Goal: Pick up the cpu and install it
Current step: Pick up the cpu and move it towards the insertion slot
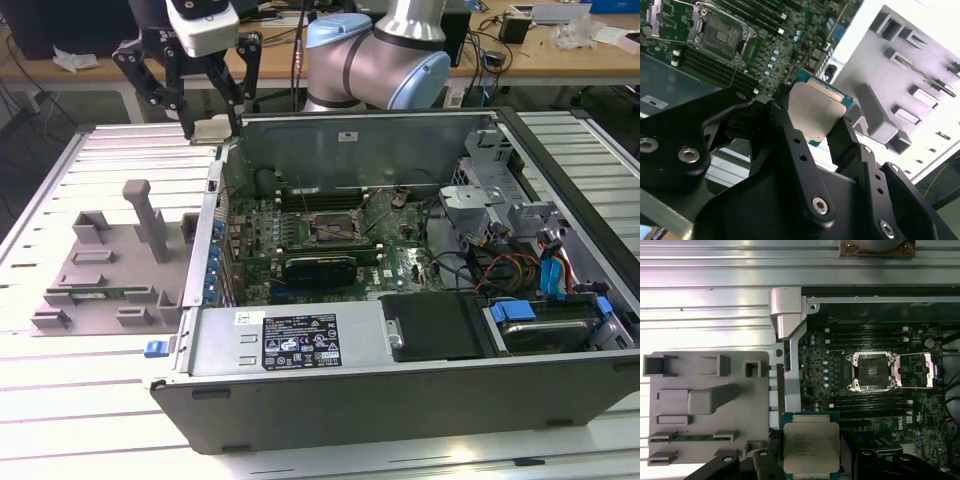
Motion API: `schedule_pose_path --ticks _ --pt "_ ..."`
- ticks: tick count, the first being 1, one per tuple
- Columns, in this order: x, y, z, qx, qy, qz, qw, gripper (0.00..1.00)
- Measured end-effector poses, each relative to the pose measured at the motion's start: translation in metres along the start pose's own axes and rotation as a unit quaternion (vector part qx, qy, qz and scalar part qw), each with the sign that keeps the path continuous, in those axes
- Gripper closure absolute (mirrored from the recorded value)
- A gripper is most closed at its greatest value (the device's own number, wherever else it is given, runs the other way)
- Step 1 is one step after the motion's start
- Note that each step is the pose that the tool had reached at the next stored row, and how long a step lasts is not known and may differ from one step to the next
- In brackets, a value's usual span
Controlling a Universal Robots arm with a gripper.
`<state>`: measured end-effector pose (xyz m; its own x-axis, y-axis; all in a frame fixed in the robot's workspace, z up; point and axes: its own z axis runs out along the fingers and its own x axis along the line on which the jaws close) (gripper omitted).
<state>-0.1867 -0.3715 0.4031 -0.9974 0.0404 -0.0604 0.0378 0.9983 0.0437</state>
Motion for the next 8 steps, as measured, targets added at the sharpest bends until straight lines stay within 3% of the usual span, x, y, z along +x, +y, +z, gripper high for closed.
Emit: schedule_pose_path --ticks 2,8 --pt "-0.0065 0.0002 0.0004 0.0000 0.0000 0.000 1.0000 0.46" --pt "-0.0165 0.0006 0.0011 0.0000 0.0000 0.000 1.0000 0.46"
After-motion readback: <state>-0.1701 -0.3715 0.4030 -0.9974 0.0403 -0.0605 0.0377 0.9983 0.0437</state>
